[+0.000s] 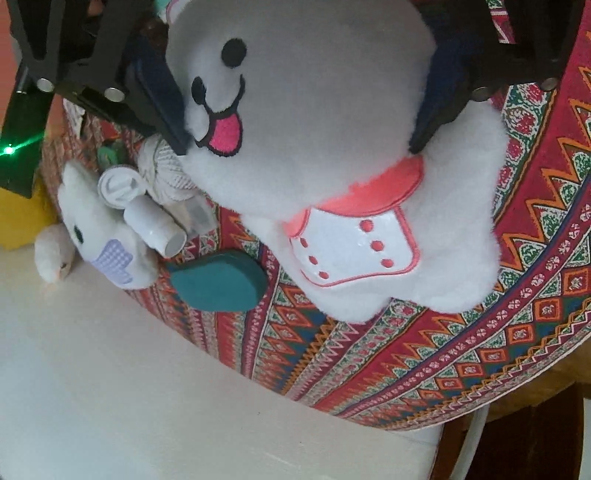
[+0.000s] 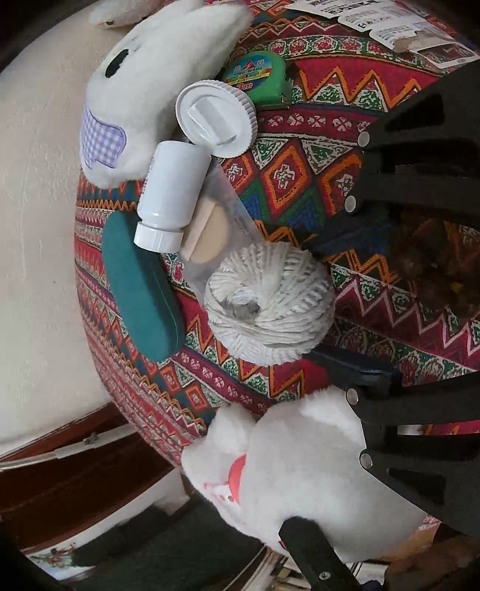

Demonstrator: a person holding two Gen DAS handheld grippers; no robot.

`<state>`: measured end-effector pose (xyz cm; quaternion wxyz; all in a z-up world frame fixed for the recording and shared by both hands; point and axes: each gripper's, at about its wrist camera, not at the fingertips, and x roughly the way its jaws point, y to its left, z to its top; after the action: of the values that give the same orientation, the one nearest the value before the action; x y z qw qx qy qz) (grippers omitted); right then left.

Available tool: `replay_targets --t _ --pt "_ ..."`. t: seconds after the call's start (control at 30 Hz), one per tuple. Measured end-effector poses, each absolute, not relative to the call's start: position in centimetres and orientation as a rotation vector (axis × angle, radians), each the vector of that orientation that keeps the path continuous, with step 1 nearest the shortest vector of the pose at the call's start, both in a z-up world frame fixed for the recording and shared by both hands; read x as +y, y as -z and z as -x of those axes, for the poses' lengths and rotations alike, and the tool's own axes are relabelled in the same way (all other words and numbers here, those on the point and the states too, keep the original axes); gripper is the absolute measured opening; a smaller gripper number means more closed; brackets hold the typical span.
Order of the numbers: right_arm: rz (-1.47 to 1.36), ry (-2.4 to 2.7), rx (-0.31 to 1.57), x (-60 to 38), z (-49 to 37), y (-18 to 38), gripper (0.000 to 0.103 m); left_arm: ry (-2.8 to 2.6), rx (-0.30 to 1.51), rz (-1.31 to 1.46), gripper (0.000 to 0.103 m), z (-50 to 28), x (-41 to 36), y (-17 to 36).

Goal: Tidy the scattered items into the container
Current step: 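Return to the pile and grasp the white plush toy with the left tool, then grasp the twine ball with the right tool while the left tool lifts the plush toy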

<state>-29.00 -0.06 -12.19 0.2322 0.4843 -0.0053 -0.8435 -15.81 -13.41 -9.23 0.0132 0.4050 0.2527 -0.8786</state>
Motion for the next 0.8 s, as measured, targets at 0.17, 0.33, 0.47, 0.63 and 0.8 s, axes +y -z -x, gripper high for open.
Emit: replay_targets --t 0.17,0.33,0.47,0.63,0.8 --pt "-1.295 2.324 -0.044 0.2 28.7 11.0 0.043 2.795 0.789 -1.213 0.073 15.3 -13.5 7.9" --pt "-1.255 2.297 -0.086 0.3 28.6 9.4 0.0 2.865 0.774 -1.183 0.05 15.0 -13.1 6.8" --pt "-1.223 2.317 -0.127 0.9 28.5 8.4 0.0 2.869 0.767 -1.174 0.045 14.9 -13.3 6.4" --pt "-1.232 2.388 -0.14 0.9 29.0 8.9 0.089 2.831 0.912 -1.217 0.076 15.0 -14.4 7.1" --pt "-1.136 2.469 -0.062 -0.5 30.7 9.1 0.098 2.702 0.874 -1.345 0.1 16.5 -14.4 8.8"
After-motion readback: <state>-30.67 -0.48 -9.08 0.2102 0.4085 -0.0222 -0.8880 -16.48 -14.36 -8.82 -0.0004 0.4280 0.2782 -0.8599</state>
